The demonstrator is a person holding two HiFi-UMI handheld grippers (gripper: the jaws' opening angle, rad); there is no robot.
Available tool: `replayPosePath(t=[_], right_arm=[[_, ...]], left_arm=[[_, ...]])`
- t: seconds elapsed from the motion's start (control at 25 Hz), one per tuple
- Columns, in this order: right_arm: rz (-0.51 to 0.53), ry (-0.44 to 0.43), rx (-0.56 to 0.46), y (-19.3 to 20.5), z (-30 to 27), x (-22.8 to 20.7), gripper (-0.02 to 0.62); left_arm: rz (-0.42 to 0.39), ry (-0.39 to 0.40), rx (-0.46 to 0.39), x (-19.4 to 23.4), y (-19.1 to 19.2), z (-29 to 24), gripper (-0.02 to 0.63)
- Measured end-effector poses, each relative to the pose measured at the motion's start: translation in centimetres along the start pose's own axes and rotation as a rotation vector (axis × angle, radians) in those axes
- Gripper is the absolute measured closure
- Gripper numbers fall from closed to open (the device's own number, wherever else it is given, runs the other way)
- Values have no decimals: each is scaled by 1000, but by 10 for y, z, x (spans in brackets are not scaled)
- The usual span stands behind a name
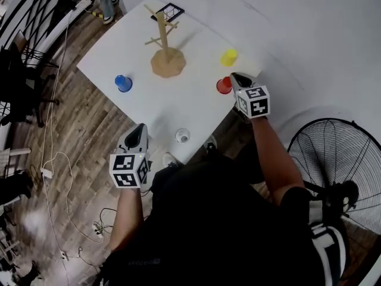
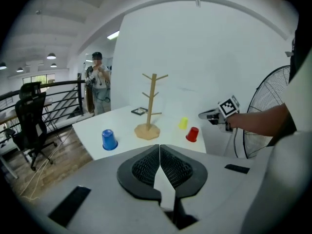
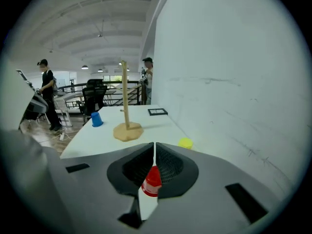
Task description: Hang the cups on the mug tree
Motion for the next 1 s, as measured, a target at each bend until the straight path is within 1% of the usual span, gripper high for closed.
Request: replayPosePath(t=[0.08,0.2,0.24,0.36,0.44,0.52,0.6,0.68,0.76,1.0], right_arm=[[7,8,35,9,-12,-22,588],[41,18,72,17,-29,-50,574],[54,19,79,18,-35,-58,560],[86,20,103,19,-55,-76,492],[102,27,118,19,-69,-88,462],[97,31,128,18,-83,-101,426],[67,27,130,17,-94,-111,405],[34,22,136,17,-103,-120,385],[24,17,154,17,-112,-124,374],[68,-22,233,25,-130,-129,359]], left_arm=[[-2,-22,50,-8,3,-7,589],[-8,-37,63,-22,0,-10,589],[-7,-41,58,-25,-2,-10,589],[3,-68,45,-30,-10,-9,589],[7,-83,44,-32,-12,-9,589],[6,-92,51,-34,-12,-9,589],[0,-102,61,-34,-11,-8,589],[-3,-117,70,-32,-10,-7,589],[5,-135,73,-29,-8,-6,589],[30,-169,60,-24,-11,-5,589]])
Point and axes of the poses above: the fingertips, and each gripper's own axes: z backward along the fingers, x to its left, y out of its underside, the point moved 5 cm from there along z, backward along the fingers, and after that the axes turned 11 degrees about -y, right-handed, at the moved point
